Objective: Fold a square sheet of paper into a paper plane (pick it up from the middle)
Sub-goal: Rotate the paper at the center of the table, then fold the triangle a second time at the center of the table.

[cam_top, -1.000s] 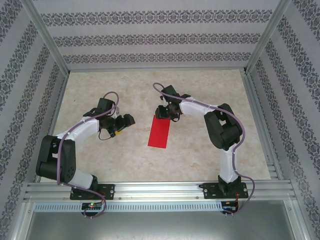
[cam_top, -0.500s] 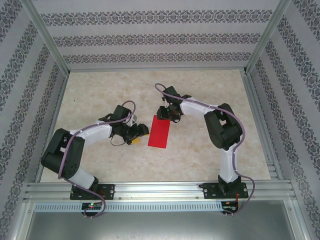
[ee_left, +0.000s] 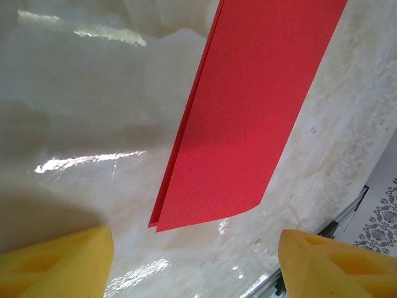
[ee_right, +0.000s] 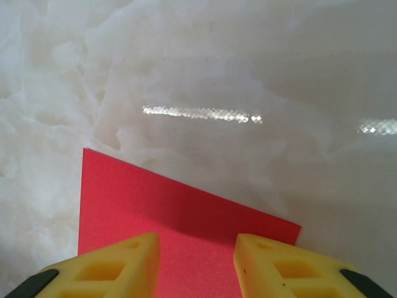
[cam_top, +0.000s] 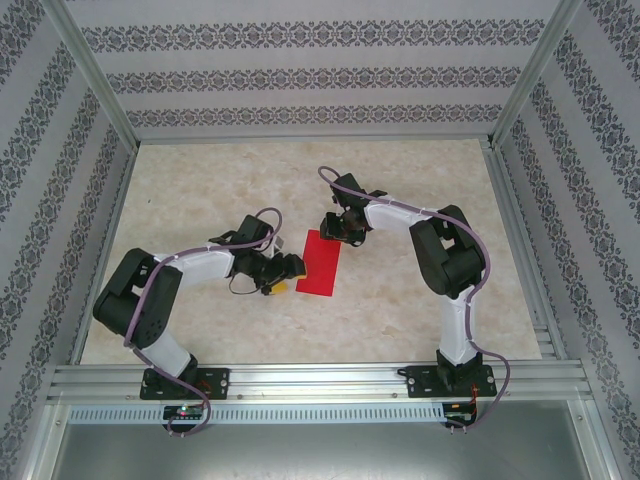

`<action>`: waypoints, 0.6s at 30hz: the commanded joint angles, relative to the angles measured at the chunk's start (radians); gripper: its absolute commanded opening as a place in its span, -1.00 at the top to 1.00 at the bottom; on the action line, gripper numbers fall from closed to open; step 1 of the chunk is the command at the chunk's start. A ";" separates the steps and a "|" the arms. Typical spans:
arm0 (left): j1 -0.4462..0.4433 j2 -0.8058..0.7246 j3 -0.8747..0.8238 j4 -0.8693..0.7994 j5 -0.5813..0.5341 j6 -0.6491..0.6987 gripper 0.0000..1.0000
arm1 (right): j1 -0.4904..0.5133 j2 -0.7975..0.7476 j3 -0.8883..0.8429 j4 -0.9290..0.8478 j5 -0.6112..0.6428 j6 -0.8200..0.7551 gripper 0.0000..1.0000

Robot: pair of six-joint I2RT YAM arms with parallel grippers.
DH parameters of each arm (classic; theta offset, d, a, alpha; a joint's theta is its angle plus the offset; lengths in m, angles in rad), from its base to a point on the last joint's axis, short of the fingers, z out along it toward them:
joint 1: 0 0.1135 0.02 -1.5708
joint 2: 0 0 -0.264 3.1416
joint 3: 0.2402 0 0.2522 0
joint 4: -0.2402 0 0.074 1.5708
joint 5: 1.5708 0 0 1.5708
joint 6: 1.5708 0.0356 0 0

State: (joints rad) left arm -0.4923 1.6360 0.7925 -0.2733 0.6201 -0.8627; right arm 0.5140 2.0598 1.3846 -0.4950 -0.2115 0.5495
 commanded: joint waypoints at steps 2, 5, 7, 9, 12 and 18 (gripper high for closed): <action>-0.029 0.026 0.036 0.053 0.016 -0.027 -0.39 | -0.021 0.069 -0.036 -0.025 0.040 0.026 0.23; -0.039 0.033 0.044 0.054 0.017 -0.030 -0.34 | -0.025 0.070 -0.041 -0.022 0.038 0.029 0.23; -0.044 0.037 0.049 0.054 0.016 -0.033 -0.29 | -0.026 0.071 -0.043 -0.021 0.038 0.030 0.24; -0.049 0.044 0.054 0.055 0.018 -0.036 -0.24 | -0.029 0.071 -0.046 -0.019 0.038 0.030 0.24; -0.059 0.057 0.064 0.051 0.012 -0.034 -0.20 | -0.031 0.069 -0.051 -0.016 0.034 0.030 0.24; -0.074 0.075 0.090 -0.015 -0.051 -0.024 -0.25 | -0.046 0.065 -0.068 0.004 0.011 0.037 0.25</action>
State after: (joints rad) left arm -0.5507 1.7008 0.8509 -0.2581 0.6044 -0.8883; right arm 0.4896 2.0621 1.3689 -0.4732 -0.2596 0.5789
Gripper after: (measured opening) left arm 0.619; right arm 0.376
